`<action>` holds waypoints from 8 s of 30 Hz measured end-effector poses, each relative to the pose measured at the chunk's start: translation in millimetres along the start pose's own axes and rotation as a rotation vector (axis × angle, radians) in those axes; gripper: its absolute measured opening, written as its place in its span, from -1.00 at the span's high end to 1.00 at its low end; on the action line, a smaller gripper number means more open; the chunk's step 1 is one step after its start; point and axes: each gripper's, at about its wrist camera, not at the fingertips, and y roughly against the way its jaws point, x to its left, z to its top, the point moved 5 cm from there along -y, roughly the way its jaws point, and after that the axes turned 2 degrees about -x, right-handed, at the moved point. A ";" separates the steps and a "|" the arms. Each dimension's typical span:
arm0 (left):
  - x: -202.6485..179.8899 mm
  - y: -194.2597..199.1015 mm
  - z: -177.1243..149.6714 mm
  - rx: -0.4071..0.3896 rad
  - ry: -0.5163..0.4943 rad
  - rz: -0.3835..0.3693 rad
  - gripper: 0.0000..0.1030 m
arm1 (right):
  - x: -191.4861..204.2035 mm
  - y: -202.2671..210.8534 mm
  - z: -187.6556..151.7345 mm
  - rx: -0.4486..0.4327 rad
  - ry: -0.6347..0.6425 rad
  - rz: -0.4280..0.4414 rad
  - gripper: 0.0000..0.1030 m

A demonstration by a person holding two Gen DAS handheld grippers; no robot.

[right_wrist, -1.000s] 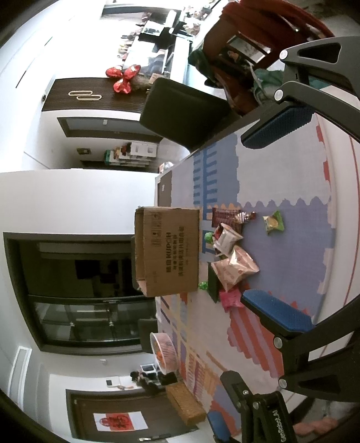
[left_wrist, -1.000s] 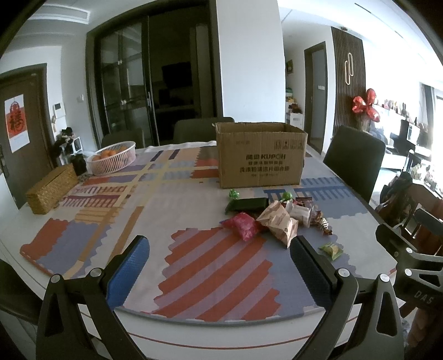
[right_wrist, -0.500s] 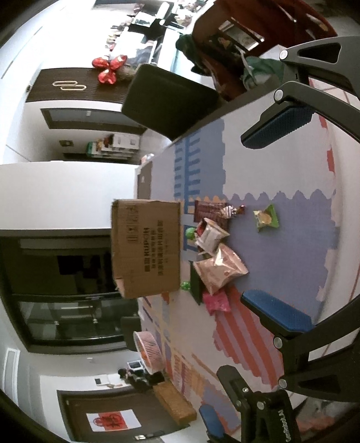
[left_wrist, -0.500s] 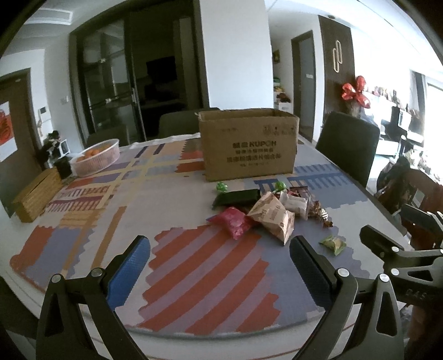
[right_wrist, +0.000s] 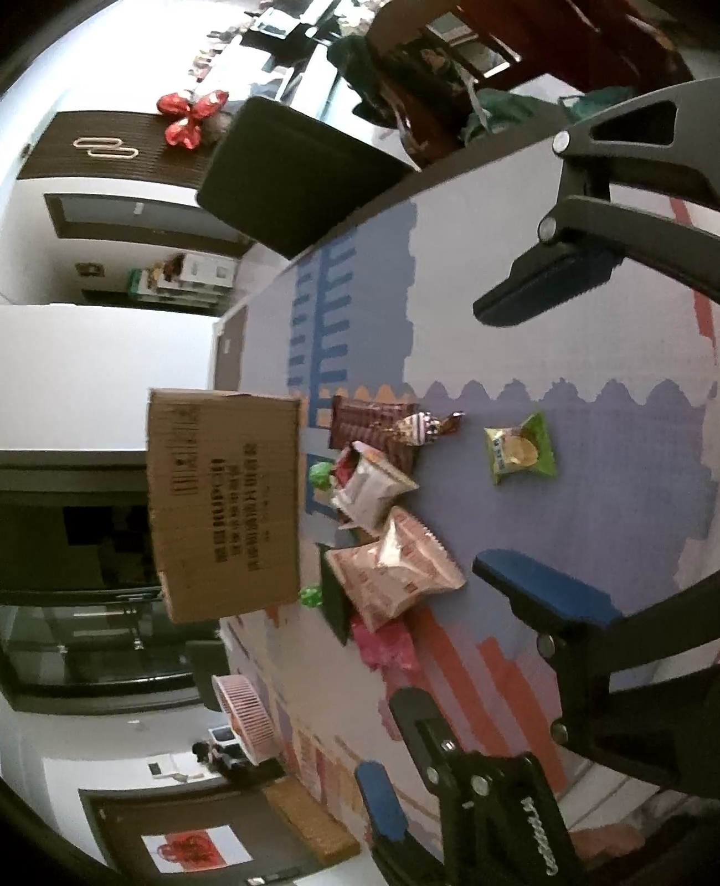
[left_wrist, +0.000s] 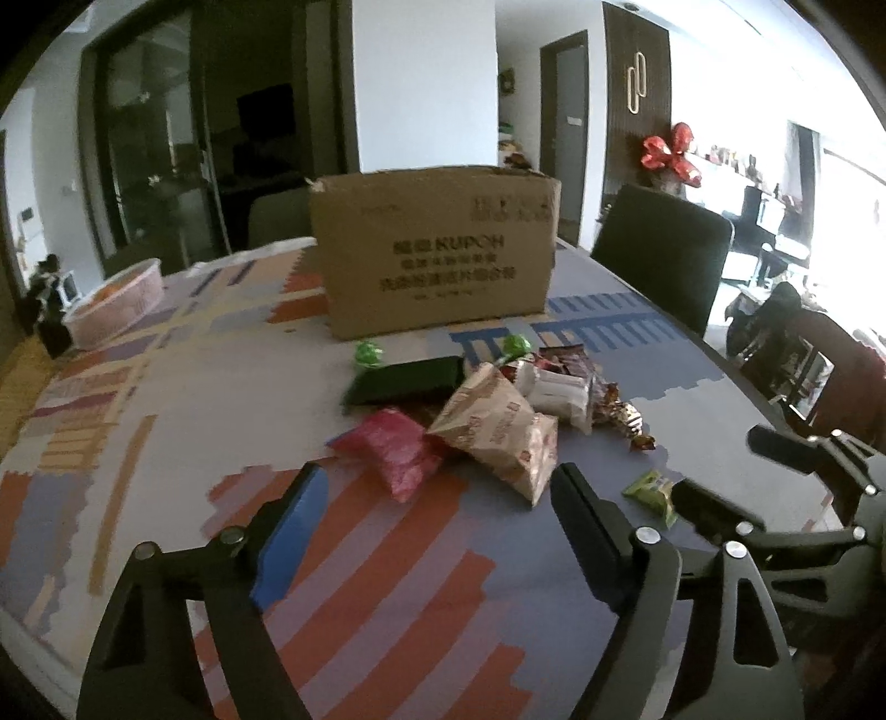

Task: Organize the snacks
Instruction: 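Grasp the cream biscuit bag with the left tool while the right tool grasps the green-wrapped cake, then carry both snacks over the cardboard box and open both tools to drop them, then move both tools back toward the snack pile, then grasp the pink-red packet with the left tool while the right tool grasps the gold candy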

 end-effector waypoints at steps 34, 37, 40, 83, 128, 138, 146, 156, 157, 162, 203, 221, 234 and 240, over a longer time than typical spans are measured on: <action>-24.0 -95.1 4.2 0.195 0.114 -0.127 0.36 | -0.1 -55.9 -11.4 0.133 -0.038 0.118 0.51; -24.3 -90.9 5.1 0.190 0.102 -0.126 0.38 | -0.2 -54.0 -8.3 0.119 -0.044 0.125 0.51; -24.8 -82.6 7.2 0.179 0.086 -0.126 0.38 | 0.7 -47.9 -2.5 0.092 -0.040 0.124 0.51; 45.8 -45.4 192.2 -0.102 -0.038 0.039 0.38 | 11.7 -43.4 228.4 -0.216 -0.020 0.207 0.51; 81.5 -49.9 208.9 -0.061 0.033 0.093 -0.81 | 14.3 -66.8 249.3 -0.155 0.030 0.098 -0.37; 72.0 -5.6 180.7 -0.092 0.014 0.132 -0.90 | 15.7 -26.2 220.7 -0.200 0.059 0.086 -0.37; 63.6 4.3 150.7 -0.049 0.015 0.145 -0.93 | 8.8 -10.5 189.9 -0.197 0.047 0.061 -0.37; 51.7 0.0 107.3 0.051 0.022 0.133 -0.93 | -0.5 -19.8 144.6 -0.089 0.020 0.061 -0.37; 51.6 -2.0 102.0 0.064 0.027 0.136 -0.93 | -1.4 -20.5 141.1 -0.081 0.017 0.060 -0.37; 51.4 -12.1 77.2 0.136 0.055 0.128 -0.93 | -3.5 -28.6 120.3 -0.019 0.004 0.055 -0.37; 51.7 -125.2 17.4 0.397 0.161 0.092 -0.09 | -13.2 -111.3 33.3 0.334 -0.081 0.048 0.22; 47.3 -105.6 8.1 0.388 0.158 0.020 0.87 | -3.8 -99.3 38.0 0.301 -0.052 0.087 0.57; 59.4 -81.4 3.9 0.352 0.216 -0.038 0.88 | 27.4 -78.6 46.8 0.258 0.011 0.137 0.57; 60.6 -65.2 2.7 0.356 0.199 -0.047 0.52 | 33.4 -74.6 47.4 0.253 0.016 0.169 0.57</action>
